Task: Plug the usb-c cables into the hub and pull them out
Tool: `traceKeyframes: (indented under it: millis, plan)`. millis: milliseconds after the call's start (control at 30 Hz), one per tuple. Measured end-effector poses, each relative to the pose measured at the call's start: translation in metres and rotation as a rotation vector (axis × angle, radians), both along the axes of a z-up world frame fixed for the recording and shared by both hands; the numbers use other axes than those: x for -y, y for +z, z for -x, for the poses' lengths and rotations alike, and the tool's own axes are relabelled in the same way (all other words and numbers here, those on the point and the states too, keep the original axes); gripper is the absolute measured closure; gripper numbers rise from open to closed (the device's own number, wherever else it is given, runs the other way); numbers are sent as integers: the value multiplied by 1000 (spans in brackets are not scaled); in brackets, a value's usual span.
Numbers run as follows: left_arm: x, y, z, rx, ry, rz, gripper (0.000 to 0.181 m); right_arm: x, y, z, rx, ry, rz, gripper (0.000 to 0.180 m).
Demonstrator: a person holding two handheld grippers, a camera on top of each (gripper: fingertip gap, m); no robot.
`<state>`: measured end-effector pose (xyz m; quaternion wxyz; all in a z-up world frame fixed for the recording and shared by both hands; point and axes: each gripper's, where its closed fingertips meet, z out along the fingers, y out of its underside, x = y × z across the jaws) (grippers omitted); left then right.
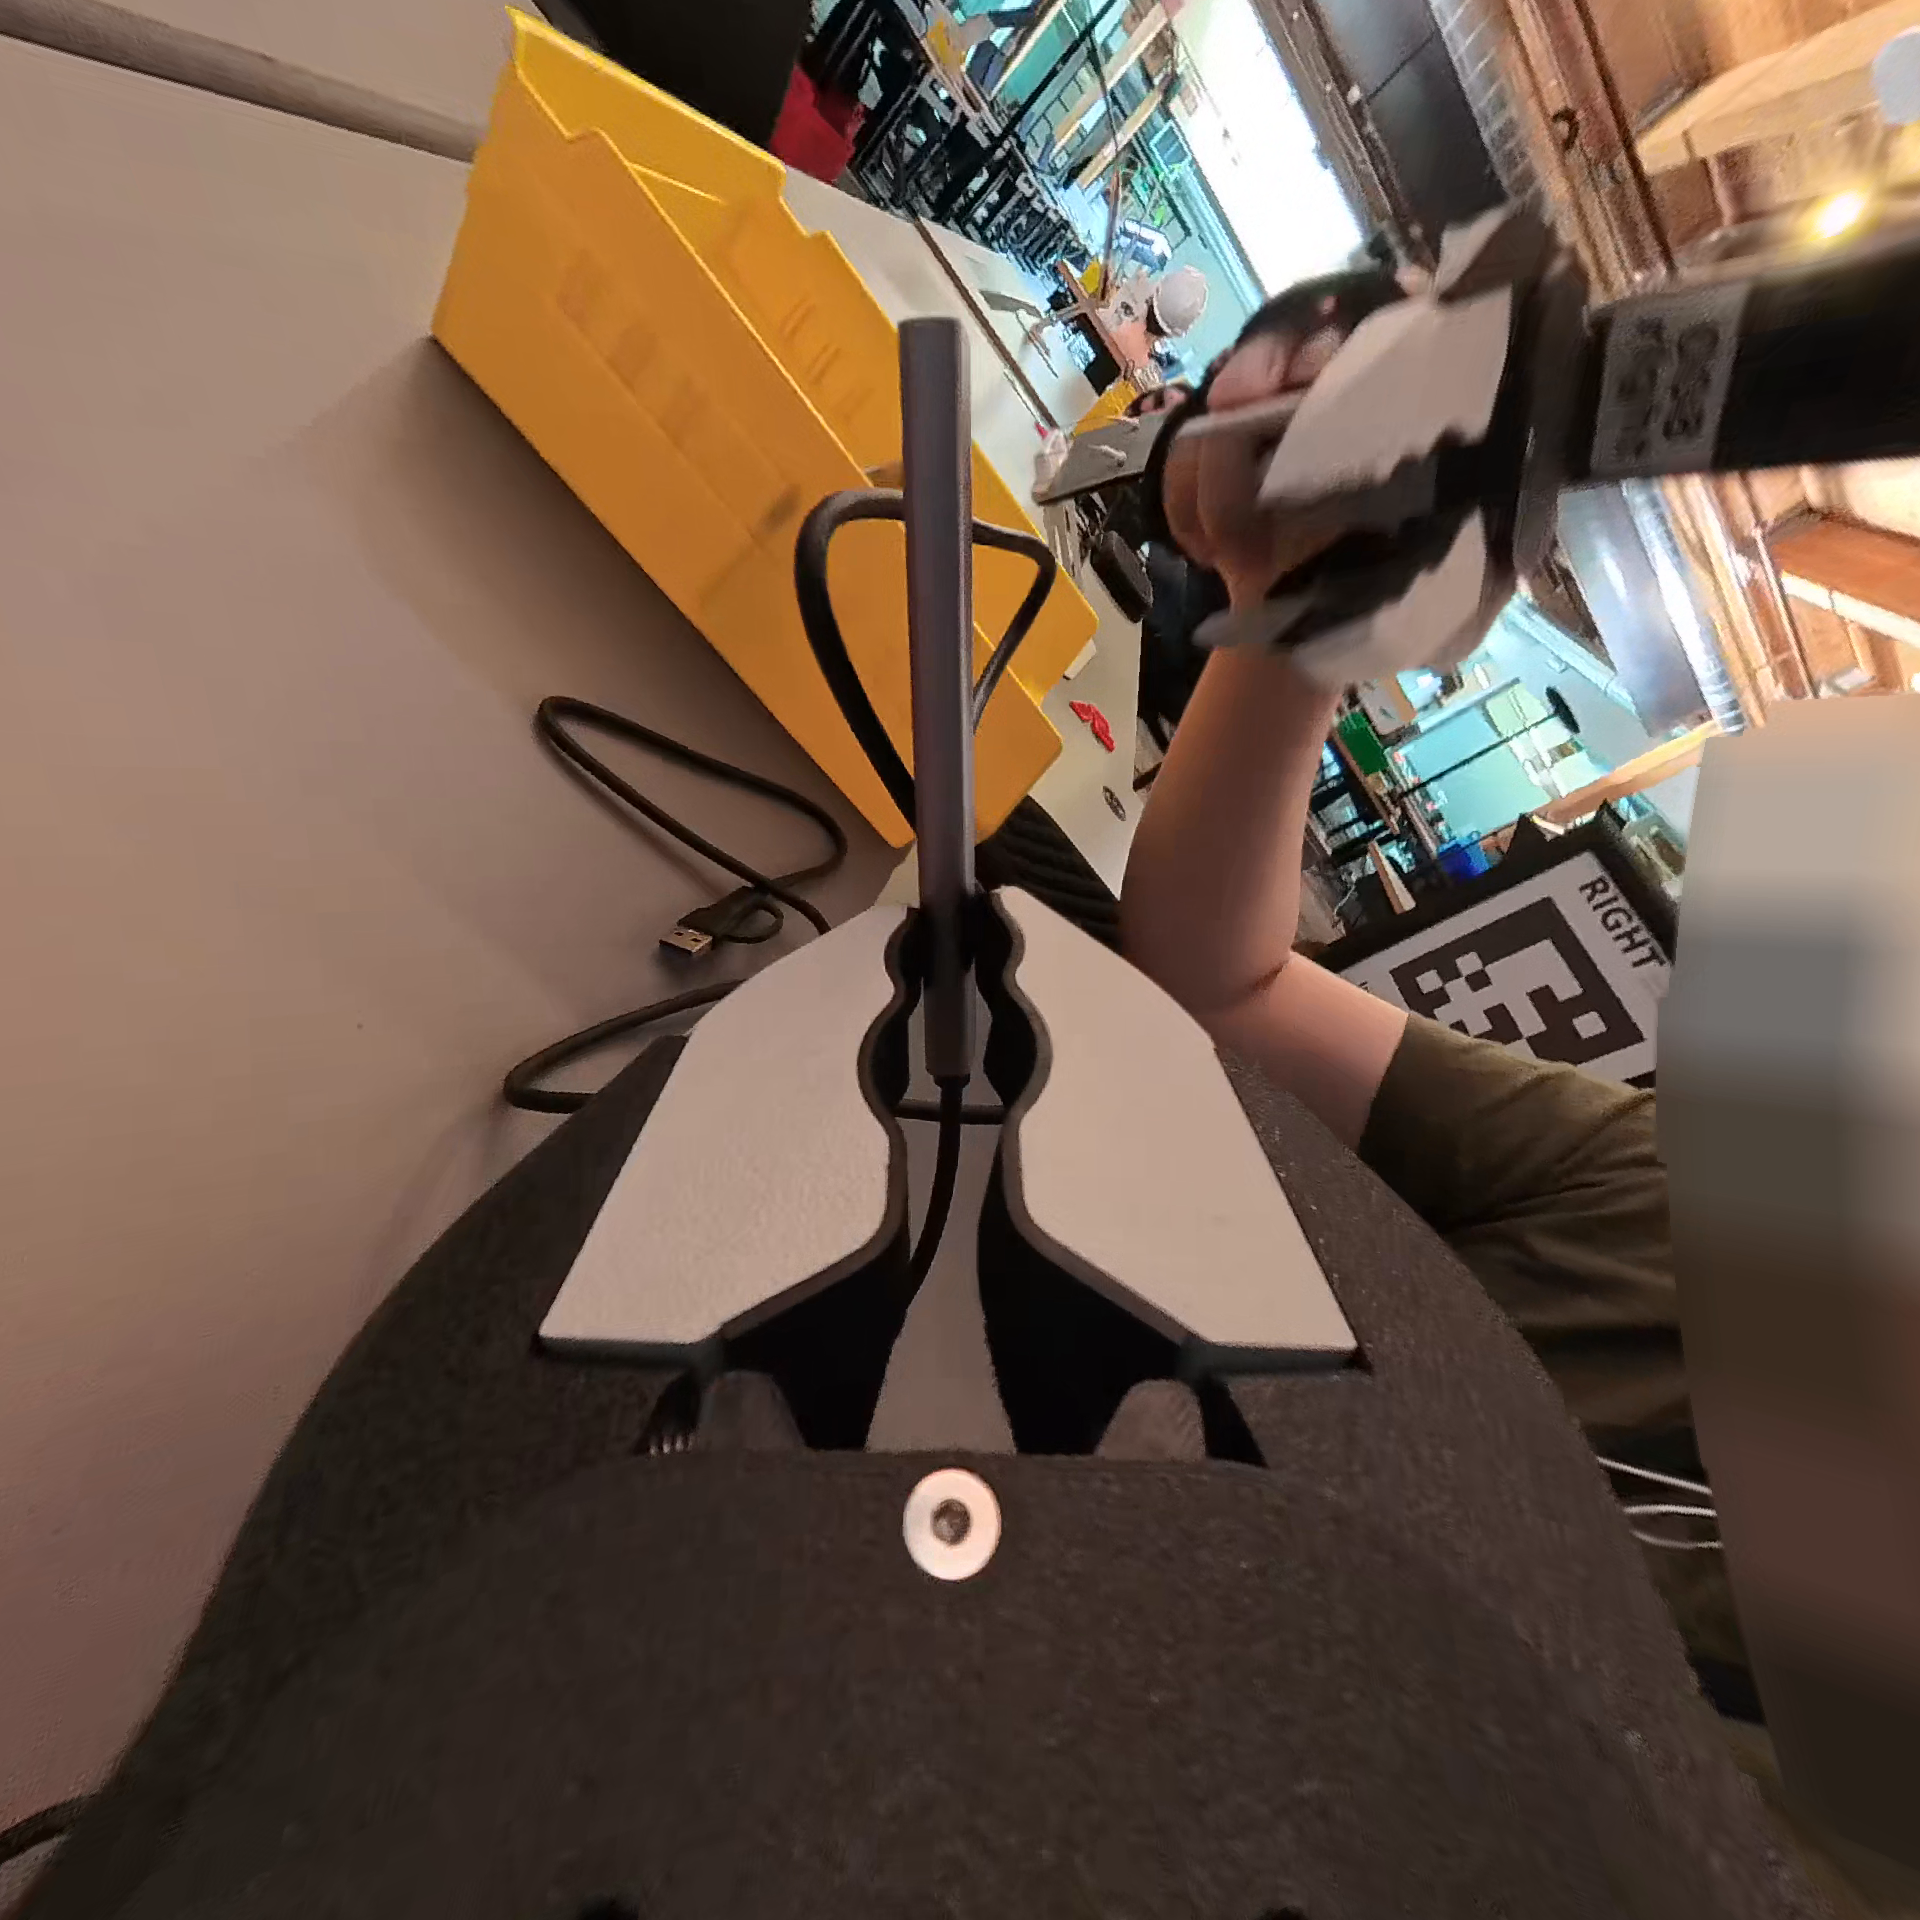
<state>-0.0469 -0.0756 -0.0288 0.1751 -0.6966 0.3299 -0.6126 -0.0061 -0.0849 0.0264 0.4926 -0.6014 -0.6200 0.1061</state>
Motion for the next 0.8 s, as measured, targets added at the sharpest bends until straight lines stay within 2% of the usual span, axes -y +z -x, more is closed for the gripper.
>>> traceKeyframes:
  millis: [167, 400, 467, 567, 633, 733, 800]
  plan:
    - [-5, 5, 2, 41, 33, 34, 171, -35, -40, 16, 139, -137, -49, 153]
    - [-15, 7, 6, 91, 77, 97, 172, -40, -50, 17, 191, -166, -59, 160]
    - [-14, 6, 5, 91, 75, 100, 172, -36, -55, 19, 205, -150, -14, 173]
    - [-19, 5, 4, 87, 101, 81, 172, -41, -61, 18, 205, -198, 46, 174]
    - [-23, 6, 3, 53, 131, -13, 167, -45, -68, 16, 196, -236, 101, 174]
    - [-31, 11, 3, -31, 223, -247, 146, -50, -87, 14, 186, -294, 231, 174]
    - [-32, 30, 5, -2, 289, -397, 144, -49, -106, 18, 173, -325, 361, 174]
